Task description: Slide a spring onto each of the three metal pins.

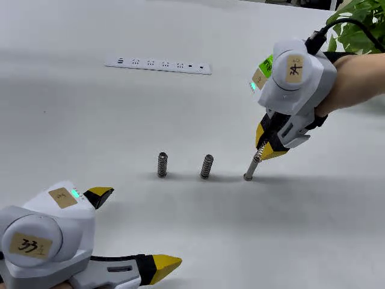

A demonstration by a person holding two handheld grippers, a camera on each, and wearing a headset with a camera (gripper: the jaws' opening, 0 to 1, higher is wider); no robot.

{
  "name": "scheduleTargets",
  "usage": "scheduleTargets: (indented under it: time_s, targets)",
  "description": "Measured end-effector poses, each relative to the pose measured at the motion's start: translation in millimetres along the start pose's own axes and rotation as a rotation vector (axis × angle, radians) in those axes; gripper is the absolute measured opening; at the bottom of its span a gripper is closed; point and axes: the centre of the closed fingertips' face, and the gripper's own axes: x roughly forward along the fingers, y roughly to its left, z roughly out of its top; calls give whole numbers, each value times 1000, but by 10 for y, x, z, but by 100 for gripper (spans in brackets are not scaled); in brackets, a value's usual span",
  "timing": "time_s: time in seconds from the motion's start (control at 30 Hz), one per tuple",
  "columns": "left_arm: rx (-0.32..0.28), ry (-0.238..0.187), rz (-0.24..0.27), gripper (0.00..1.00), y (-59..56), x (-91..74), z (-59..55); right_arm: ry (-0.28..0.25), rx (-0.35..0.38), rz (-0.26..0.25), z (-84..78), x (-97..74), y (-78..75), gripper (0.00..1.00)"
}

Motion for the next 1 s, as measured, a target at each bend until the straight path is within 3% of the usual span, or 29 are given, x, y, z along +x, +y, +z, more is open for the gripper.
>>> scheduleTargets:
  time_s: [0.43,1.0]
  targets:
    - [-10,7,-7,99,-33,2,-35,-2,-1,2,48,-21,55,12]
    - [-21,9,-10,99,-34,-4,-68,32,-19,23,20,91,41,12]
